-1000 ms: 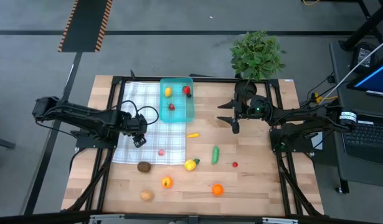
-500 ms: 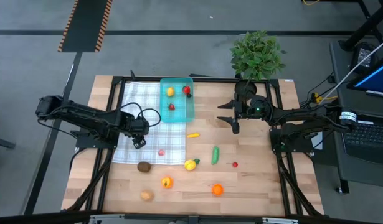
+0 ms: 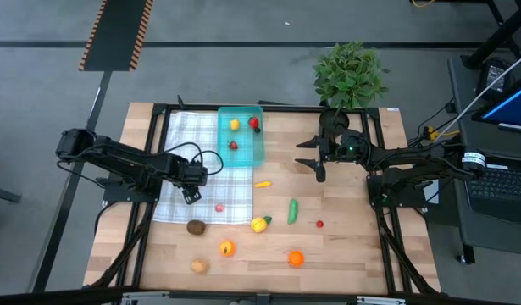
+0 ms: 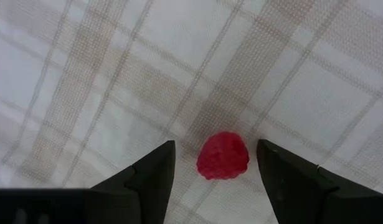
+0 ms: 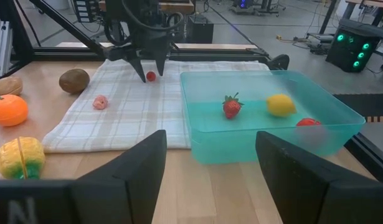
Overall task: Pick and placing Produce into tupperware
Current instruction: Put the red raspberry into the blue bin
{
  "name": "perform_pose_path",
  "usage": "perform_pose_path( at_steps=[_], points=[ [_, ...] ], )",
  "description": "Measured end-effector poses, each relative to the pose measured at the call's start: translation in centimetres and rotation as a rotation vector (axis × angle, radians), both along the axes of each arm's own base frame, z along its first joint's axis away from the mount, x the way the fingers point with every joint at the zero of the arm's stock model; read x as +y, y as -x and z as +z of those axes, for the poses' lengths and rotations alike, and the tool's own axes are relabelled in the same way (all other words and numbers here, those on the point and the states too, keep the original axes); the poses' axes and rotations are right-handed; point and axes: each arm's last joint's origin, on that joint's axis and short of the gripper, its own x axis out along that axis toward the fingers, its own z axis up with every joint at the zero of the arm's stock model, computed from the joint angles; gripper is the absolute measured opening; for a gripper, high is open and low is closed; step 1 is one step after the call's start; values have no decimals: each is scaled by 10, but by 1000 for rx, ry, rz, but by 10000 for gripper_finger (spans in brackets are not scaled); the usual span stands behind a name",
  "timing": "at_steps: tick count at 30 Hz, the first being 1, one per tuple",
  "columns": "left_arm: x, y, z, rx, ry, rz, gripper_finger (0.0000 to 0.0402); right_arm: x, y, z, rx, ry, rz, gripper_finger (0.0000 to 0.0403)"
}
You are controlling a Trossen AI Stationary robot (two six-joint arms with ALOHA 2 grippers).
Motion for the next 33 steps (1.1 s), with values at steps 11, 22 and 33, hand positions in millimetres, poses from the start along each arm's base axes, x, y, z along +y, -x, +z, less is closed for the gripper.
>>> perform_pose_path(
  at_steps=[11, 22, 33],
  points=[
    [0, 0, 0, 0, 0, 1, 148, 0, 0, 0, 0, 0, 0, 249],
    [0, 0, 0, -1, 1, 9, 95, 0, 0, 0, 0, -1, 0, 249],
    [0, 1, 2, -12, 3, 27, 85, 0, 0, 0, 1, -1, 0, 249]
  ],
)
